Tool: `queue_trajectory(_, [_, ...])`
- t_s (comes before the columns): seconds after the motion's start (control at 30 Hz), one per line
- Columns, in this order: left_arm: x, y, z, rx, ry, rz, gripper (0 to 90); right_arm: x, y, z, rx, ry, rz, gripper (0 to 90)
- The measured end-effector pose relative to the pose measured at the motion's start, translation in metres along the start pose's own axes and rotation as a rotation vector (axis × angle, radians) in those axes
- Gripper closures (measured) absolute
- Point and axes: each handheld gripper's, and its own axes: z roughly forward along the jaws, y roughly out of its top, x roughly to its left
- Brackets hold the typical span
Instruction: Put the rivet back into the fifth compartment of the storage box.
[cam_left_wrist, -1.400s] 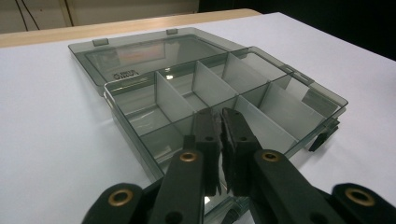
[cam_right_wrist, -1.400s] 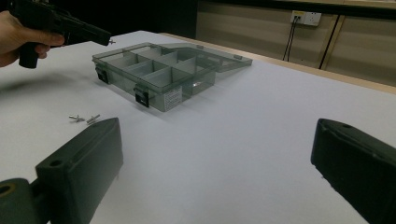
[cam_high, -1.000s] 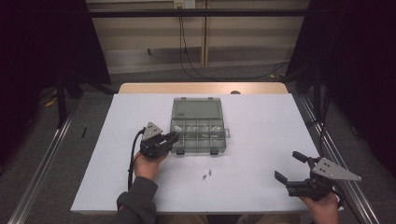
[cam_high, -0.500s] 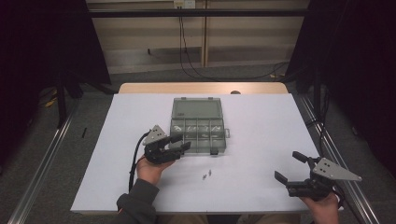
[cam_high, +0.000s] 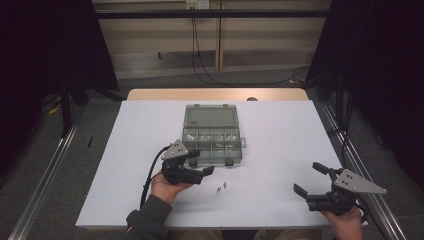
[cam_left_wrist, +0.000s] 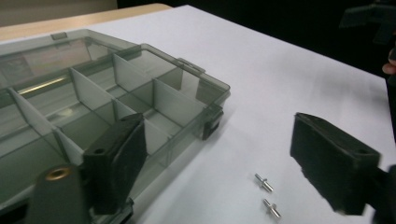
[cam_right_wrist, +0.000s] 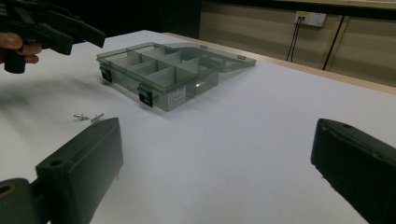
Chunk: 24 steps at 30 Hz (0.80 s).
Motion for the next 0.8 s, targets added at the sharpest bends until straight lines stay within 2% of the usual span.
queue_trajectory(0.23, [-0.006, -0.002, 0.006, 0.044, -0.028, 0.005, 7.9, 0.000, 0.000, 0.000, 0.001, 0.002, 0.001, 2.1])
queue_trajectory(0.4, [-0.011, -0.002, 0.007, 0.062, -0.039, 0.022, 6.9, 0.000, 0.000, -0.001, 0.000, -0.002, 0.002, 2.1])
queue_trajectory(0.6, [-0.016, -0.006, 0.011, 0.072, -0.048, 0.024, 7.3, 0.000, 0.000, 0.000, 0.002, 0.001, 0.000, 2.1])
queue_trajectory(0.8, [-0.021, -0.011, 0.015, 0.110, -0.052, 0.044, 8.9, 0.000, 0.000, 0.000, 0.002, 0.000, 0.000, 2.2])
